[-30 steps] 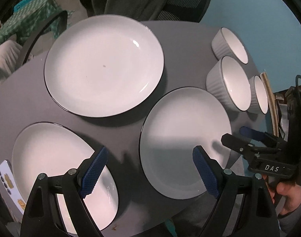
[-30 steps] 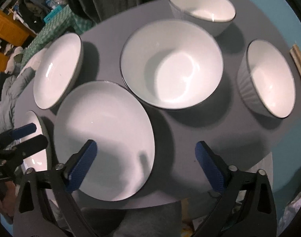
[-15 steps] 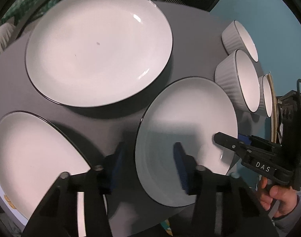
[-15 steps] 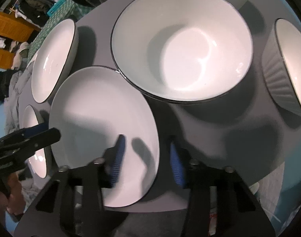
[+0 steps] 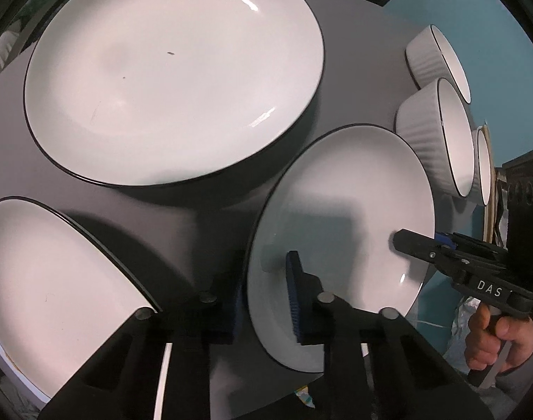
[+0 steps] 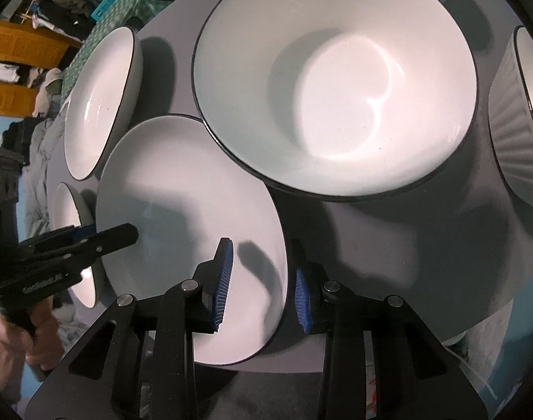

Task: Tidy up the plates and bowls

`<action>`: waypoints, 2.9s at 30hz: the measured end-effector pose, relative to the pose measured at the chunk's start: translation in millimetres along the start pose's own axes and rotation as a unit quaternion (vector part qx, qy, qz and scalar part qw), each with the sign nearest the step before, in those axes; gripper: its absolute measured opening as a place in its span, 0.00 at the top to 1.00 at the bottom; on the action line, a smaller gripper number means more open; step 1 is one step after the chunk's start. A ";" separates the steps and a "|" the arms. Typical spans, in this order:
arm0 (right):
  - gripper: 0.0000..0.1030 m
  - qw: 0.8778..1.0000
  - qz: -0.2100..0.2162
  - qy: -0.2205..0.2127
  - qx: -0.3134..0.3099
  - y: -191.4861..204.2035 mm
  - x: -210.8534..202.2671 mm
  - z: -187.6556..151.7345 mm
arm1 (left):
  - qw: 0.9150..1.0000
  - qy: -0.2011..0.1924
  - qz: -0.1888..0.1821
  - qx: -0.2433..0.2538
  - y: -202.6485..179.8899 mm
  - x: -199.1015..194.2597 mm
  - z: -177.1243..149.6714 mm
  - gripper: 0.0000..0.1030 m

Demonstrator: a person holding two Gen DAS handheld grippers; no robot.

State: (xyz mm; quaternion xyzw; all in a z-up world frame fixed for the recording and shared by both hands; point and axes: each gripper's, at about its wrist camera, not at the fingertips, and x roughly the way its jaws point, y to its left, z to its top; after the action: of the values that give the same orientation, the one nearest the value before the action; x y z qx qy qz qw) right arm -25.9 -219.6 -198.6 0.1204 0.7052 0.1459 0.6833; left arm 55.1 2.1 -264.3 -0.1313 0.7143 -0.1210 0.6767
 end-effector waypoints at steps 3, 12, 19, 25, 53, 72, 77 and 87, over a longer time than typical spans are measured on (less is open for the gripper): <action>0.69 1.000 -0.001 0.001 -0.001 0.0 0.2 2.4 | 1.000 0.007 -0.005 -0.001 6.4 -3.5 0.0 0.83; 0.86 1.000 0.014 0.011 0.008 5.7 7.7 20.4 | 1.000 0.022 -0.001 0.006 6.2 -3.8 1.2 0.83; 0.86 1.000 0.006 0.025 0.000 26.1 15.3 28.1 | 0.999 0.039 0.009 0.001 6.0 -2.7 -12.8 0.83; 0.86 0.999 0.008 0.030 -0.011 47.4 17.5 33.4 | 0.999 0.036 0.009 -0.013 12.3 -14.0 -28.8 0.83; 0.86 0.991 0.010 0.006 -0.136 159.9 11.0 103.3 | 0.992 -0.083 0.022 -0.095 96.0 -122.9 -9.2 0.81; 0.86 0.989 0.013 0.035 -0.143 182.8 45.1 170.7 | 0.986 -0.076 0.046 -0.144 111.5 -101.6 52.2 0.79; 0.85 0.989 0.006 0.047 -0.142 183.6 55.2 181.5 | 0.985 -0.065 0.057 -0.148 114.5 -93.5 60.5 0.79; 0.85 0.988 -0.007 0.058 -0.141 181.6 66.7 189.1 | 0.985 -0.046 0.072 -0.149 115.5 -78.7 65.8 0.79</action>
State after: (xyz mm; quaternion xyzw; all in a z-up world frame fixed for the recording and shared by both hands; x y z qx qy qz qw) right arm 155.2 -18.6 -197.7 0.0088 0.7165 0.2458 0.6527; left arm 122.0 138.2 -234.8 -0.1839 0.6997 0.0422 0.6891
